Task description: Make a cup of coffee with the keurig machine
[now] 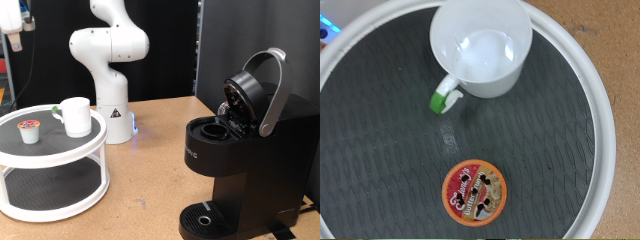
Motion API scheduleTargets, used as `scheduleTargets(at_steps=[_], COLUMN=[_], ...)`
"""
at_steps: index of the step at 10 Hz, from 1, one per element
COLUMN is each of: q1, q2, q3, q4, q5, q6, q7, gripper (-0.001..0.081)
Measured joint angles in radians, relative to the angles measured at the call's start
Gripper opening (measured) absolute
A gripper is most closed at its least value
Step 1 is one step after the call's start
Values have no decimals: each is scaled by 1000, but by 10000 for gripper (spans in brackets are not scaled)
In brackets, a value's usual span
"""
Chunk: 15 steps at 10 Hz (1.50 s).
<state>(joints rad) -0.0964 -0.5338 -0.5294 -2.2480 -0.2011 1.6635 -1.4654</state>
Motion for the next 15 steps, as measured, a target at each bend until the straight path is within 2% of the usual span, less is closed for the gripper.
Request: scheduleTargets(at_steps=[5,7,10,13,15], q1=[0,0,-5,-26,-45], q2=[18,17,14,12,12], q3=[-1,1,5,1,-2], q4=[-12,-39,-157,-280,-343], q5=[1,-6,-67,-91,-112], q6=[28,42,184,372,449], q7=[0,4,57,93,94], gripper=[808,808,808,808,808])
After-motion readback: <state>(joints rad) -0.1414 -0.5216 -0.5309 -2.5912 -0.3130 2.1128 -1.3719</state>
